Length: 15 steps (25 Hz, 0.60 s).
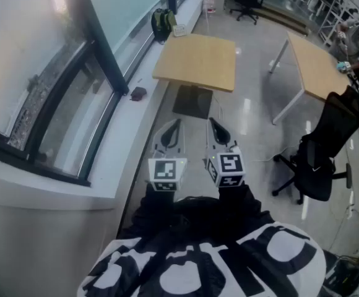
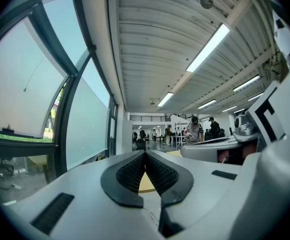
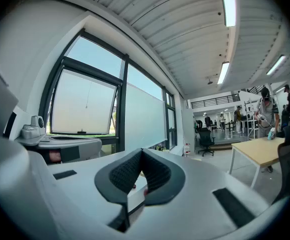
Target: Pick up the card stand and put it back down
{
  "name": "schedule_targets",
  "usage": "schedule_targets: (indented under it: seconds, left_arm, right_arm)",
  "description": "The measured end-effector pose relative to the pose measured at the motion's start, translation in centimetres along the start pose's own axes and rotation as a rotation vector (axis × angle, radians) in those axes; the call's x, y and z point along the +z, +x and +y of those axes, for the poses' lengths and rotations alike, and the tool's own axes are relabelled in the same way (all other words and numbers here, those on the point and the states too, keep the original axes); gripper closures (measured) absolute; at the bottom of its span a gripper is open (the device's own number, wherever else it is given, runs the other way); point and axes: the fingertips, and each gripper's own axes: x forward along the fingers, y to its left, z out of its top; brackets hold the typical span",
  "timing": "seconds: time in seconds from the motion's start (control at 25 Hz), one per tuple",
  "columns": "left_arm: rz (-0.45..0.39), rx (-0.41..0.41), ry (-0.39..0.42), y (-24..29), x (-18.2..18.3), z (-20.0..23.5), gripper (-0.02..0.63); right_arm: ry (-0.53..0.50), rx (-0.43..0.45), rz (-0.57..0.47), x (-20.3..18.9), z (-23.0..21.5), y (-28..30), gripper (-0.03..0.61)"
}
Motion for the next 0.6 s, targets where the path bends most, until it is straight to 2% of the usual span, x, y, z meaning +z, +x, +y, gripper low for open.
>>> schedule_targets:
  seconds: [0.2, 0.44, 0.6]
  left_arm:
    - [-0.025, -0.043, 0.017, 0.0, -1.3, 2.0, 0.603]
    - [0.039, -0.021, -0.007, 1.5, -5.5, 5.4, 0.603]
    - [0.056, -0.011, -0.016, 2.9, -6.5, 6.2, 0.603]
  right_arm:
    - [0.016, -0.038, 0.041, -1.0, 0.8, 1.3, 0.558]
    - [-0.002, -0.091, 0.119, -4.9, 0.4, 4.4, 0.557]
    - [-0.024, -0.136, 0.125, -5.0, -1.3, 6.1, 0.558]
